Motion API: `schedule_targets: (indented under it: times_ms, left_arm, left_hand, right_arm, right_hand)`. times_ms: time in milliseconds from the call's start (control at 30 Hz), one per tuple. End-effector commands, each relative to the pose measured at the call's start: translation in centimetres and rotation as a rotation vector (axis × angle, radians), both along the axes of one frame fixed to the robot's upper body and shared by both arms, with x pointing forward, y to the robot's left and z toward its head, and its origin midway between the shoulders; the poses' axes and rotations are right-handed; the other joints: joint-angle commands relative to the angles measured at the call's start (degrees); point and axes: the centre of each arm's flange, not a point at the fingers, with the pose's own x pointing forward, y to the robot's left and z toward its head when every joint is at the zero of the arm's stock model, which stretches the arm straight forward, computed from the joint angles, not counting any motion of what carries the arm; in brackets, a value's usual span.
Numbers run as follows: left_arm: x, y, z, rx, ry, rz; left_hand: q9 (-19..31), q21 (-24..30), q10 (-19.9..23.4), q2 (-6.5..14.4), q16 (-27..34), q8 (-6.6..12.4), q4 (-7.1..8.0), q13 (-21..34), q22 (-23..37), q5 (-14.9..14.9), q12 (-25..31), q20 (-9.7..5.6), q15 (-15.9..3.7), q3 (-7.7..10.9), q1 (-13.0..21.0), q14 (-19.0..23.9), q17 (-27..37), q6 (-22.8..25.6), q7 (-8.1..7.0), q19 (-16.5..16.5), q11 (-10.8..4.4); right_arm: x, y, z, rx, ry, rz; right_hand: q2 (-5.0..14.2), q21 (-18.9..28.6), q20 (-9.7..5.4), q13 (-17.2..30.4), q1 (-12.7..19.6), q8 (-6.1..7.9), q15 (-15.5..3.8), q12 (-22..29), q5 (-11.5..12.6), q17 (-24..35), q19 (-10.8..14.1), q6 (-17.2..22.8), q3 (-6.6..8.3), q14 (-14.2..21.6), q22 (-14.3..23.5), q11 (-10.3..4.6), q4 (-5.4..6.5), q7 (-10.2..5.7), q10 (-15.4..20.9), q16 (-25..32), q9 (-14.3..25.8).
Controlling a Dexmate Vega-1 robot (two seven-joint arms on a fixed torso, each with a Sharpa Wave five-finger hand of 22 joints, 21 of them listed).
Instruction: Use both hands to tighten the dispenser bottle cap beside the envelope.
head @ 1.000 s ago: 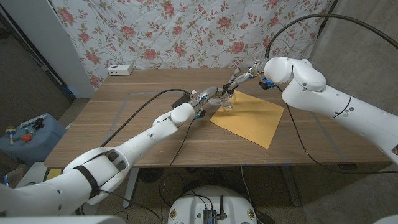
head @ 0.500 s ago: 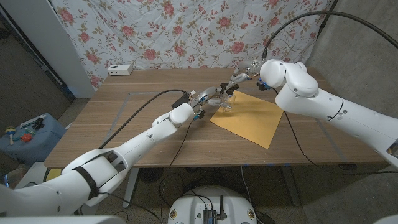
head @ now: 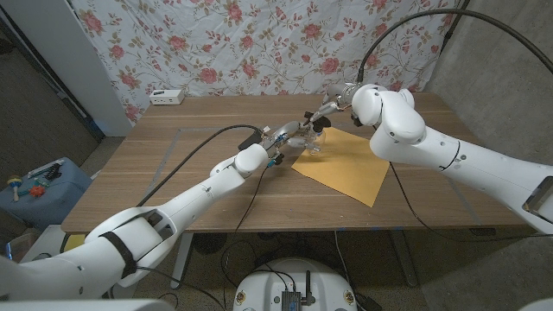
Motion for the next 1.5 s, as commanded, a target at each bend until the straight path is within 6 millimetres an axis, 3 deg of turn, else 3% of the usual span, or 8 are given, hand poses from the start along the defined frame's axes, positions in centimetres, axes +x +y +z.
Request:
schedule_targets:
  times_ms: [33, 167, 433, 1000, 1500]
  left_arm:
    - [0.3, 0.2, 0.1, -0.003, 0.006, -0.001]
    - [0.3, 0.2, 0.1, -0.004, 0.007, -0.002]
    - [0.5, 0.0, 0.2, -0.002, 0.007, -0.007]
    - [0.4, -0.2, 0.2, -0.004, 0.006, -0.009]
    - [0.3, -0.4, -0.2, -0.009, 0.010, -0.013]
  left_hand:
    - [0.17, -0.16, 4.15, 7.15, 0.35, 0.46, 4.69, 12.55, 0.07, 0.40, 0.46, -4.98, -6.00, 4.94, -5.15, 1.32, 0.16, 8.63, 1.29, 0.53, -1.51]
    - [0.17, -0.16, 4.10, 7.15, 0.38, 0.49, 4.66, 12.57, 0.08, 0.40, 0.43, -4.99, -6.01, 4.94, -5.11, 1.35, 0.18, 8.73, 1.27, 0.54, -1.58]
    - [0.17, -0.16, 4.20, 7.10, 0.33, 0.48, 4.60, 12.60, 0.08, 0.40, 0.43, -5.02, -5.96, 4.99, -5.09, 1.42, 0.10, 8.77, 1.33, 0.55, -1.49]
    - [0.17, -0.16, 4.31, 7.09, 0.31, 0.46, 4.66, 12.63, 0.08, 0.38, 0.40, -4.91, -5.98, 4.99, -5.21, 1.54, 0.05, 8.78, 1.23, 0.56, -1.59]
    - [0.17, -0.17, 4.42, 7.06, 0.20, 0.44, 4.63, 12.68, 0.08, 0.39, 0.39, -4.88, -5.89, 5.04, -5.23, 1.50, -0.03, 8.81, 1.26, 0.52, -1.46]
  right_arm:
    - [0.1, 1.7, -0.1, -0.066, -0.055, -0.063]
    - [0.2, 2.0, -0.2, -0.074, -0.066, -0.071]
    - [0.4, 2.6, -0.3, -0.097, -0.098, -0.084]
    - [0.8, 2.9, -0.3, -0.099, -0.140, -0.118]
    - [1.0, 2.4, -0.6, -0.017, -0.138, -0.196]
  right_hand:
    - [0.27, 0.37, -0.36, 0.06, -0.58, 0.87, -0.65, 0.26, 0.19, 0.11, 1.10, 3.82, -0.31, 1.54, 0.14, -0.16, -0.06, -1.13, 1.63, 0.50, 0.00]
    - [0.56, 0.52, -0.66, 0.04, -1.15, 1.34, -1.16, 0.37, 0.24, 0.14, 2.19, 6.33, -0.42, 2.70, 0.16, -0.41, 0.00, 0.06, 3.15, 0.65, -0.09]
    - [0.97, 0.65, -1.27, 0.00, -2.19, 2.14, -2.04, 0.50, 0.35, 0.12, 3.95, 10.98, -0.49, 4.95, 0.20, -0.92, 0.12, 0.80, 5.98, 0.80, -0.23]
    - [2.85, 0.87, -2.60, -0.07, -0.93, 3.65, -4.51, 0.45, 0.76, -0.11, 7.54, 19.40, 1.21, 9.76, 0.28, -2.92, -1.29, 2.16, 11.33, 0.88, -0.42]
    - [5.19, 1.01, -3.03, -0.14, -0.19, 5.21, -5.44, 0.64, 0.72, -0.01, 9.62, 21.54, 2.48, 13.27, 0.27, -2.66, -1.74, 2.23, 14.92, 1.43, -0.45]
